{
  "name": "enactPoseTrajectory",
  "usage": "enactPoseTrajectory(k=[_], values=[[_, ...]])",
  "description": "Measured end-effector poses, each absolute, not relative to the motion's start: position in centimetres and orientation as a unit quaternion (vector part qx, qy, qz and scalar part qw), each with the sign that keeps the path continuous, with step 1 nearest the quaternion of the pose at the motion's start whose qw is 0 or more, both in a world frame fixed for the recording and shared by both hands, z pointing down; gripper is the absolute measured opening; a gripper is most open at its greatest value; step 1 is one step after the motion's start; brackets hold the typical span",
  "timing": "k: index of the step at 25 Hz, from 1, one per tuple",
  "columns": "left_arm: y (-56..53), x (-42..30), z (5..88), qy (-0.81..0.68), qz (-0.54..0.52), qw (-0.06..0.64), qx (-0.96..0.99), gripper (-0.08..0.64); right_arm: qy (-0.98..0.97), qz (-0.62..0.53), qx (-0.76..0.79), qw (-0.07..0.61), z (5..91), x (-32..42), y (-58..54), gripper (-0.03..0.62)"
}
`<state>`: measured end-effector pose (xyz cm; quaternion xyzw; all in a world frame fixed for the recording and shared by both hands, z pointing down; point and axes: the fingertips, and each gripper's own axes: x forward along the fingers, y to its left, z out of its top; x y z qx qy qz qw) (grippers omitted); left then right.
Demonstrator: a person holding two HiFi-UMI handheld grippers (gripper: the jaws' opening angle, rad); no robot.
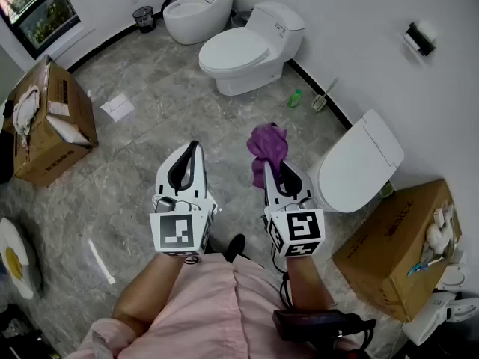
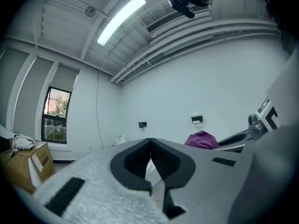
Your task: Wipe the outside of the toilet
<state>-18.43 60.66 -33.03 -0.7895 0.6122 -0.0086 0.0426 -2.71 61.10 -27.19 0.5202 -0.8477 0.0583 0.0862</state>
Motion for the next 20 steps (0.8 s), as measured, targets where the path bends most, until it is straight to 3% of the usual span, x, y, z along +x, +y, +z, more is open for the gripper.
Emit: enactPoseTrajectory(k=[20], values=[[59.5, -17.2, -32.1, 0.618, -0.014, 0.033, -0.785, 0.007, -0.848, 0.078, 0.520, 0.070, -26.7, -0.8, 59.5, 0.069]])
